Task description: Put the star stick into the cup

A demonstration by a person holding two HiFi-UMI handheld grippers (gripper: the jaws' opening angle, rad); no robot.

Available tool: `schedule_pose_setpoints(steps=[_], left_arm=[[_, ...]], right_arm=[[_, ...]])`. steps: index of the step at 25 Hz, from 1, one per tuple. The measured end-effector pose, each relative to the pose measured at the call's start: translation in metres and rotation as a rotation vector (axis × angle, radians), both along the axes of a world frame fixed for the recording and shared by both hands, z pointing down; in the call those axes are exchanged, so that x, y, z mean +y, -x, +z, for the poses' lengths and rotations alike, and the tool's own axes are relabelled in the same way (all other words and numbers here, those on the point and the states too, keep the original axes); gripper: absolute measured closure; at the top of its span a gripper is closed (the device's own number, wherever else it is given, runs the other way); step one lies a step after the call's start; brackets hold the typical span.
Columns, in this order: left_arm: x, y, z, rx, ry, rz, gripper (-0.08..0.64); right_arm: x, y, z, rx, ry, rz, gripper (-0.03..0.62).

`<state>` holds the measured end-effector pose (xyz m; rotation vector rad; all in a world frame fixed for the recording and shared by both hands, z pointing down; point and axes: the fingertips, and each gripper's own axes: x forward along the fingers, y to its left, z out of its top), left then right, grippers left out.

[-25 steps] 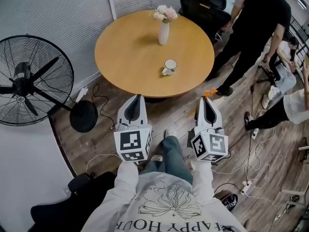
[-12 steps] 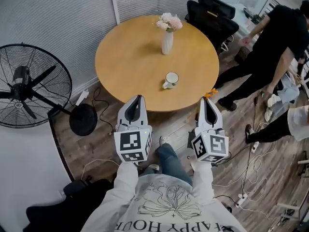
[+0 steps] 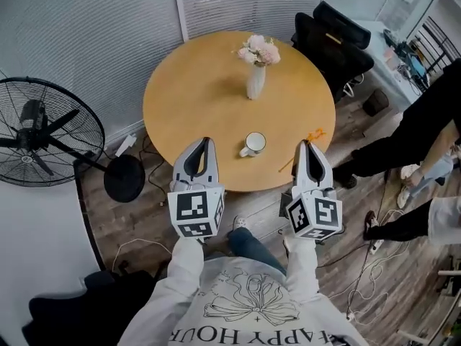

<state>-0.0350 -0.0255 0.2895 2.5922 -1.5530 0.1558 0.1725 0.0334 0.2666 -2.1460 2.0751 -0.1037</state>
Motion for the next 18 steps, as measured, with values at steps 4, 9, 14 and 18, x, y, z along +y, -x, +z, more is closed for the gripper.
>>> schedule_pose_setpoints(steps=[4, 9, 14, 18], left_arm=[[-0.024, -0.019, 0.001, -0.001, 0.002, -0.031, 0.554], [-0.044, -0.032, 0.015, -0.030, 0.026, -0.073, 0.554], [-0.058, -0.039, 0.029, -0.033, 0.062, -0.091, 0.554], [-0.066, -0.040, 0.039, -0.047, 0.083, -0.099, 0.554]], right_arm=[[-0.033, -0.019, 0.002, -0.009, 0.000, -0.040, 0.574], [-0.064, -0.036, 0.011, -0.033, 0.011, -0.081, 0.574], [-0.083, -0.042, 0.021, -0.055, 0.021, -0.109, 0.574], [-0.096, -0.041, 0.027, -0.070, 0.024, -0.127, 0.574]])
